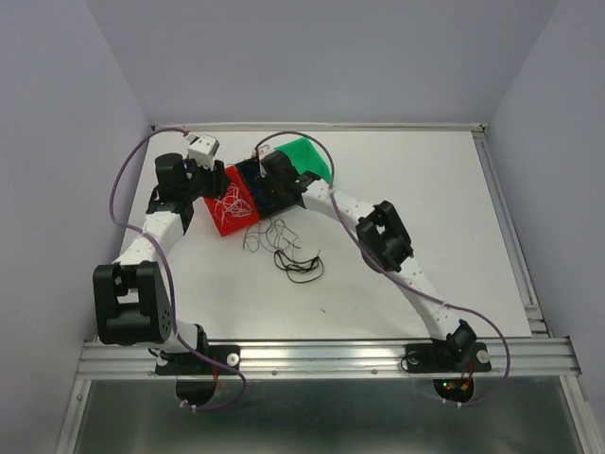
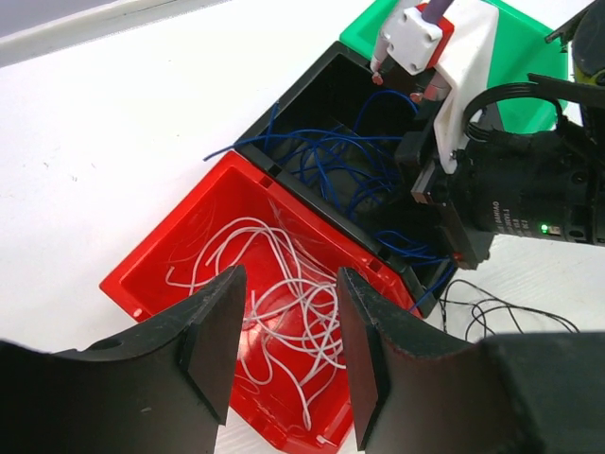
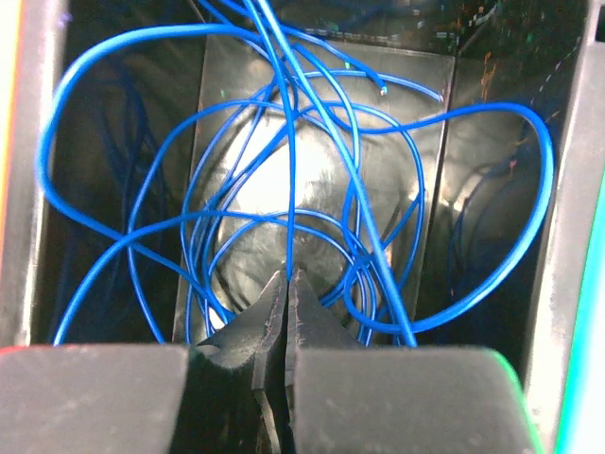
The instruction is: Untangle the cables
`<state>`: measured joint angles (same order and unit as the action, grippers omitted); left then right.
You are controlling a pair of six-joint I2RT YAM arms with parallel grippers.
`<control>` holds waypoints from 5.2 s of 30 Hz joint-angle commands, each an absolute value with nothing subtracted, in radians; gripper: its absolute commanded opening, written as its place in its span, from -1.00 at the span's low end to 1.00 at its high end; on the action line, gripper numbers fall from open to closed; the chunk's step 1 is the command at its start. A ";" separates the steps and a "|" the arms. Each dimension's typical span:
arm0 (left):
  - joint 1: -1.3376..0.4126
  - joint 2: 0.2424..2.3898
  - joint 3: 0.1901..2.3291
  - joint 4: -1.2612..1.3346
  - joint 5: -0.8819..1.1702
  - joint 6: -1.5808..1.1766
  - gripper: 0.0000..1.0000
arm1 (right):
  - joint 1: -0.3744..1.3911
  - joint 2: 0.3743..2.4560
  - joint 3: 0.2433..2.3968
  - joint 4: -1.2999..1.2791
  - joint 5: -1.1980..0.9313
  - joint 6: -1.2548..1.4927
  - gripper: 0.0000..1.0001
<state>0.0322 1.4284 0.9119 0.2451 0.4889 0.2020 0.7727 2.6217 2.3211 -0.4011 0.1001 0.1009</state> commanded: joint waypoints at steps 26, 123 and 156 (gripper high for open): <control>0.028 1.384 0.940 0.268 0.515 0.221 0.08 | 0.781 2.286 2.143 -0.313 0.255 0.117 -0.12; 0.014 1.353 0.914 0.282 0.526 0.233 0.10 | 0.759 2.278 1.928 -0.261 0.138 0.069 -0.43; -0.028 1.266 0.861 0.298 0.537 0.272 0.37 | 0.939 1.736 1.075 0.104 0.049 0.156 0.95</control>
